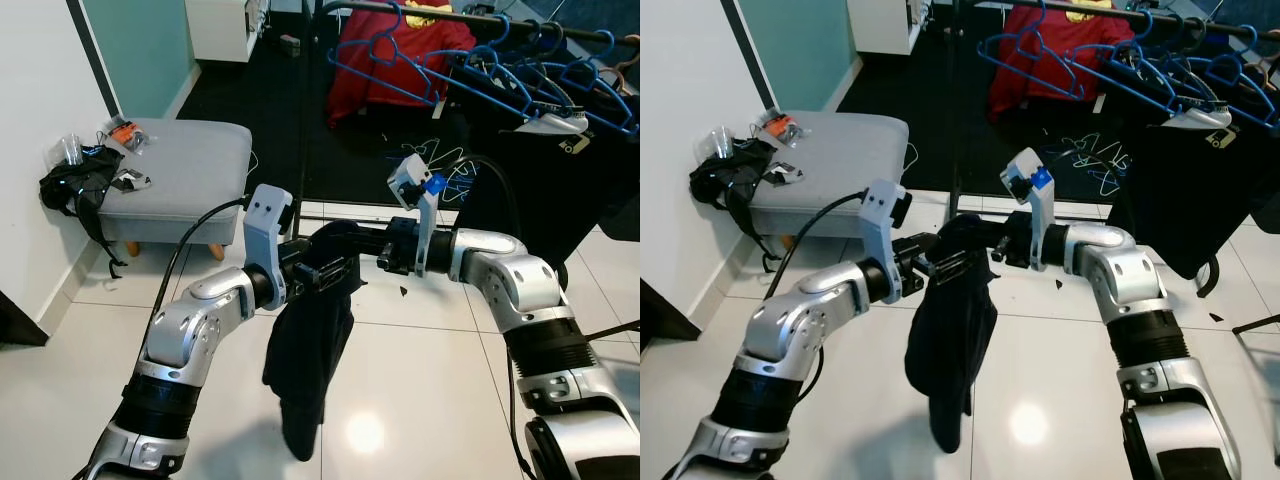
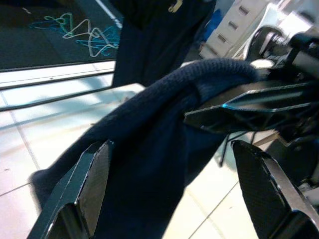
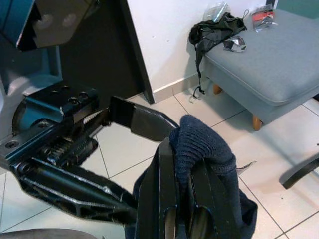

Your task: Hang hanger

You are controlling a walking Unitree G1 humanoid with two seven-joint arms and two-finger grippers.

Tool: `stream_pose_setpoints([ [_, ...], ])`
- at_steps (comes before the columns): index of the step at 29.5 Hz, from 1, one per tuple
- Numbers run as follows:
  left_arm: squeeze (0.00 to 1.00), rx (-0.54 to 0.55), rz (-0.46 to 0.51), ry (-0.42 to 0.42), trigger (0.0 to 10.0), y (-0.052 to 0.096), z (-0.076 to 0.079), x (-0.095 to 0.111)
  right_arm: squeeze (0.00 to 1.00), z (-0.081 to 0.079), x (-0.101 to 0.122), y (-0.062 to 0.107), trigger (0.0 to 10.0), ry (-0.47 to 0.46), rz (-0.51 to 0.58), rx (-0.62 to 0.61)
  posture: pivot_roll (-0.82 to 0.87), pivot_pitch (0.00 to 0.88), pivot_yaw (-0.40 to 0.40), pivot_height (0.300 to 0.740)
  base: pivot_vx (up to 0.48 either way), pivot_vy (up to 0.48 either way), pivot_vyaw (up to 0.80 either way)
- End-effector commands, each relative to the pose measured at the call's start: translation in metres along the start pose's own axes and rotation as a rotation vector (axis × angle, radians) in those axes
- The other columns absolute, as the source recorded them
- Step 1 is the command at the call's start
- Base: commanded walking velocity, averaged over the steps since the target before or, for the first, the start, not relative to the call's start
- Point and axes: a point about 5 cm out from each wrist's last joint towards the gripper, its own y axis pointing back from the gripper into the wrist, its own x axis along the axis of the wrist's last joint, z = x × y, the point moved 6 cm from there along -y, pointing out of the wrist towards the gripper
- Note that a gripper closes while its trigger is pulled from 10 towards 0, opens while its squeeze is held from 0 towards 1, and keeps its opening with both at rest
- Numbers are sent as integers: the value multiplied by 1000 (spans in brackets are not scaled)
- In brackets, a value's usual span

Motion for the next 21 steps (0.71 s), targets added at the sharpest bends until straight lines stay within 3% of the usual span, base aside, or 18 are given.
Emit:
stream_pose_setpoints([
  [1, 0, -31, 2, 39, 10000, -3, 6, 1, 0, -6, 10, -3, 0, 22, 19, 23, -86, 189, -52, 740, 0, 0, 0],
  [7, 0, -91, -11, 51, 10000, 0, 14, 2, 0, -3, 10, -5, 0, 13, 0, -8, -93, 209, -56, 740, 0, 0, 0],
  [8, 133, -93, -22, 37, 10000, 5, 9, 2, 0, 3, 9, -5, 0, 8, -20, -43, -92, 216, -63, 740, 0, 0, 0],
  [11, 133, -92, -29, 27, 10000, 8, 4, 3, 0, 8, 7, -5, 0, 5, -34, -67, -92, 216, -63, 740, 0, 0, 0],
  [13, 39, -70, -34, 8, 10000, 15, -8, 7, 0, 18, 7, -3, 0, -3, -56, -116, -96, 239, -77, 740, 0, 0, 0],
  [15, 12, -65, -34, 4, 10000, 18, -12, 10, 0, 24, 8, -2, 0, -11, -57, -147, -96, 239, -77, 740, 0, 0, 0],
  [21, 0, -120, -36, 32, 10000, 18, 3, 7, 0, 25, 12, -5, 0, -21, -36, -165, -100, 242, -65, 740, 0, 0, 0],
])
